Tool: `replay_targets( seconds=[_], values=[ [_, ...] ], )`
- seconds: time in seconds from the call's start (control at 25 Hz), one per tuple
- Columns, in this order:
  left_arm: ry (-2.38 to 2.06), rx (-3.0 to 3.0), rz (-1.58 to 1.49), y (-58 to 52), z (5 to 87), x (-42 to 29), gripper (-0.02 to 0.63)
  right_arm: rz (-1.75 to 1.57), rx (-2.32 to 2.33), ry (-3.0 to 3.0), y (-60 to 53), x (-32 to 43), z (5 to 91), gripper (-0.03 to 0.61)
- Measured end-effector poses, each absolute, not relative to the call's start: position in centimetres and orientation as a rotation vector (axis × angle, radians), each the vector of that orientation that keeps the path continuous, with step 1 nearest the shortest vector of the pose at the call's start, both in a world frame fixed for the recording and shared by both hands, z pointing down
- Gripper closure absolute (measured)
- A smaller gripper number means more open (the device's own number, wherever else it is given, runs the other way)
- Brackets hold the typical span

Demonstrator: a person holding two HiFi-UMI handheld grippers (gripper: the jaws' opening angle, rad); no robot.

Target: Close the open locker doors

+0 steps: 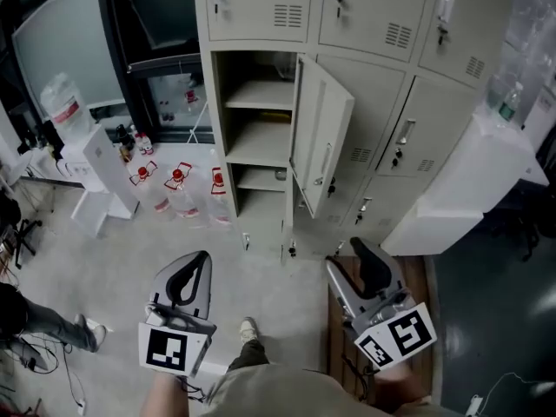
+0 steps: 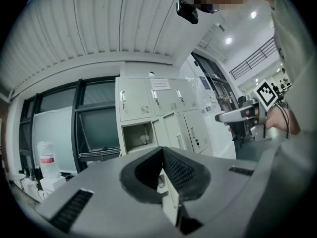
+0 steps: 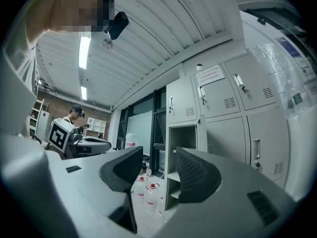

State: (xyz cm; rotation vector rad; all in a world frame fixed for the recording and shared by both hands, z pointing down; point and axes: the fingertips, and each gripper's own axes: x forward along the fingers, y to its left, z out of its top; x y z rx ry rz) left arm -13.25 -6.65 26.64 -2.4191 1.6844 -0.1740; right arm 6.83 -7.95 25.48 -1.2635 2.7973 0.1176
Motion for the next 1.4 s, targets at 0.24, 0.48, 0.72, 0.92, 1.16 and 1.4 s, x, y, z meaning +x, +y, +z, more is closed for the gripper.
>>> replay_targets(
  seconds=[0.24, 0.48, 0.72, 0.92, 1.16, 1.4],
  values=[
    [1.616, -2.477, -0.175, -15.2, 25.7, -17.7, 0.607, 0.121, -1.338, 2.776, -15.6, 2.0, 24.4, 0.365],
    [1.546, -2.518, -0.193, -22.5, 25.6, -21.0, 0.607, 0.101, -1.401, 2.740, -22.0, -1.6, 24.3, 0.365],
    [1.494, -2.561, -0.193, -26.5, 26.0, -21.4, 0.607, 0.070, -1.458, 2.731, -25.3, -2.5, 25.1, 0.364],
    [1.477, -2.587, -0.205, -28.8, 26.4, -20.1, 0.607, 0.060, -1.486, 2.728, -26.9, -1.3, 25.1, 0.364],
    [1.456, -2.616, -0.199, -30.4, 26.3, -17.6, 0.607, 0.099, -1.501, 2.712, -27.6, 0.9, 23.7, 0.364],
    [1.375, -2.641, -0.163, -31.7, 25.4, -13.7, 0.607, 0.158, -1.566, 2.644, -27.6, 4.4, 22.0, 0.370]
  ],
)
